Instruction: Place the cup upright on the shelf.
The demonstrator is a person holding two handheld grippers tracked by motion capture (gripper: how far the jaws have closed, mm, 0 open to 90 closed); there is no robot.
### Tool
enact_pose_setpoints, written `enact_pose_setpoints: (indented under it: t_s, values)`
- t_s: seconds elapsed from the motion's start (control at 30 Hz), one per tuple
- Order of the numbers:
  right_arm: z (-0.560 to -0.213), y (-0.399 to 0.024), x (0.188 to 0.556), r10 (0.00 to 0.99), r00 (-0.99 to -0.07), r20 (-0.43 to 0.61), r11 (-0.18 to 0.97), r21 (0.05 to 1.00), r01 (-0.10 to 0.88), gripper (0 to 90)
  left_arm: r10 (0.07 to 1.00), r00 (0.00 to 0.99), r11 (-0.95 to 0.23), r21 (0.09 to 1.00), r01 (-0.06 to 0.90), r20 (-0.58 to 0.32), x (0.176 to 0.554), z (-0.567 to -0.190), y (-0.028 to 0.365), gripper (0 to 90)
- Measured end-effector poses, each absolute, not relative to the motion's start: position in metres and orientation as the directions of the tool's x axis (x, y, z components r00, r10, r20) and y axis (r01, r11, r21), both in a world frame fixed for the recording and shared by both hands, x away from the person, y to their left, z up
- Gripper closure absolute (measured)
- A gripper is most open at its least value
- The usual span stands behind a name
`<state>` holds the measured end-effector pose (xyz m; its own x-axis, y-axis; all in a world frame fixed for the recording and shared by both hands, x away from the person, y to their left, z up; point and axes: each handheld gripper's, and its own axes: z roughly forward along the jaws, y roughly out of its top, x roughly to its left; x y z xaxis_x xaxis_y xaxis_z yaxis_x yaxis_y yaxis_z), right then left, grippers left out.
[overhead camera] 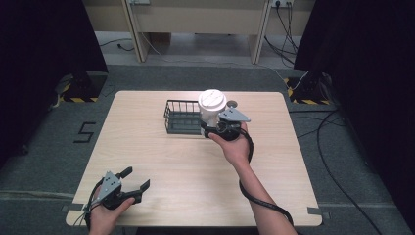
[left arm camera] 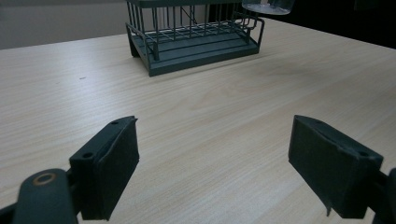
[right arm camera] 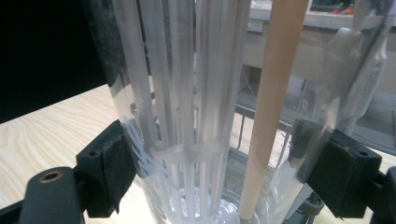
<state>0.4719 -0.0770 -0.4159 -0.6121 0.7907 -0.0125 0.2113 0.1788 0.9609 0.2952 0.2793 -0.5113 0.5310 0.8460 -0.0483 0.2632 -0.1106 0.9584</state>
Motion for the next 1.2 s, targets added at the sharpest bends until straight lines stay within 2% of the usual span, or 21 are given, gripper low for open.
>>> enact_pose_setpoints:
  t_s: [1.2]
  values:
    - [-0.391, -0.063, 0.496, 0.806, -0.591, -0.010, 0.163, 0.965, 0.206, 18.4, 0.845, 0.532, -0.097, 0.959, 0.267, -0.063, 0.295, -0.511, 0.280, 15.7]
